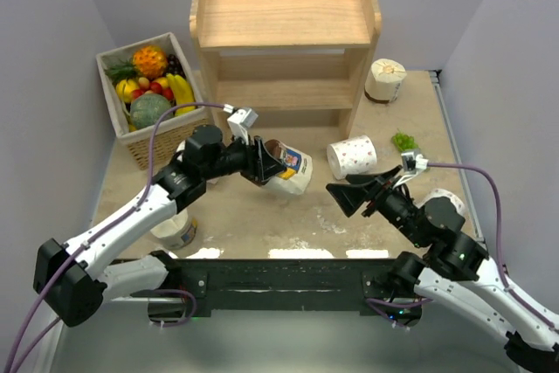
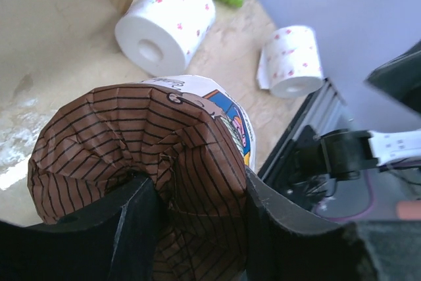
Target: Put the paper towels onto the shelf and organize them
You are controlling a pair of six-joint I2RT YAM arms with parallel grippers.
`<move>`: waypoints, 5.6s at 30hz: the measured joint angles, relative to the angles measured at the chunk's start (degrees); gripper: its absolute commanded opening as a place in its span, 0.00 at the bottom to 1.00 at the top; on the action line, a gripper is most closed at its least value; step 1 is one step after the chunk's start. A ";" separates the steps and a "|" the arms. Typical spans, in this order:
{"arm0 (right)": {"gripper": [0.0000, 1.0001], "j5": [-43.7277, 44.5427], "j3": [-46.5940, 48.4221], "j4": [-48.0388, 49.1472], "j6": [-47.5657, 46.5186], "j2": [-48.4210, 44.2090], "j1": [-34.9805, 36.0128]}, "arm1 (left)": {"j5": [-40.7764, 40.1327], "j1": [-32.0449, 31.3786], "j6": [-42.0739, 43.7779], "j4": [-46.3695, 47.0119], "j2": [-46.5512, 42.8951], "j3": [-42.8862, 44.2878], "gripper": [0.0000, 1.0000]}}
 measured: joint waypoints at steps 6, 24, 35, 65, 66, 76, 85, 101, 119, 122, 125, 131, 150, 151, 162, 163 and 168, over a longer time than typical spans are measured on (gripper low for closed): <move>0.91 -2.75 -4.63 3.91 5.09 -1.09 0.00 | 5.57 1.36 -7.37 6.54 -3.19 -1.11 0.52; 0.86 -7.06 -7.17 19.56 11.06 6.91 0.00 | 12.17 1.36 -19.69 24.44 -6.43 -7.37 0.54; 0.83 -7.21 -7.19 22.01 14.67 10.08 -0.02 | 12.63 1.36 -20.61 25.99 -7.65 -8.22 0.54; 0.41 -8.09 -8.87 28.26 13.27 11.52 -0.02 | 13.14 1.42 -26.71 41.70 -7.72 -17.88 0.66; 0.40 -8.41 -8.02 28.09 12.52 11.87 -0.02 | 12.98 1.42 -26.69 41.70 -8.20 -18.25 0.71; 0.33 -10.05 0.00 21.33 2.23 12.79 0.02 | 9.94 1.40 -19.69 30.93 -12.63 -14.34 0.93; 0.33 -4.79 15.21 2.21 -15.15 17.16 0.02 | -1.46 1.40 -5.55 9.55 -14.97 -1.95 0.96; 0.36 11.47 57.48 -7.56 -58.95 47.60 -0.02 | -24.63 1.40 20.52 -9.38 -19.02 -1.70 0.97; 0.40 13.75 81.81 -6.54 -78.49 69.44 -5.77 | -24.74 1.40 22.18 -10.51 -22.73 -2.62 0.99; 0.39 13.25 84.91 -8.00 -78.49 71.89 -8.07 | -24.74 1.40 22.18 -10.51 -22.73 -2.64 0.99; 0.40 11.85 86.82 -8.96 -78.20 73.59 -10.14 | -24.74 1.40 22.18 -10.54 -22.73 -2.64 0.99; 0.43 9.25 88.43 -11.13 -77.96 75.32 -12.26 | -24.79 1.40 22.21 -10.54 -22.73 -2.64 0.99; 0.74 6.25 95.54 -10.05 -78.23 76.81 -12.41 | -25.31 1.40 22.60 -10.51 -22.71 -2.86 1.00; 0.74 6.29 95.78 -9.94 -78.23 76.81 -12.41 | -25.44 1.40 22.62 -10.51 -22.69 -2.97 1.00; 0.74 6.69 89.13 -7.80 -74.03 73.09 -12.41 | -27.67 1.40 23.02 -10.54 -22.67 -3.28 1.00; 0.74 7.08 87.10 -7.17 -72.72 71.84 -12.41 | -28.04 1.40 23.02 -10.56 -22.73 -3.28 1.00; 0.71 13.07 78.68 -6.21 -66.47 64.96 -13.49 | -29.88 1.40 23.02 -10.54 -23.76 -3.50 1.00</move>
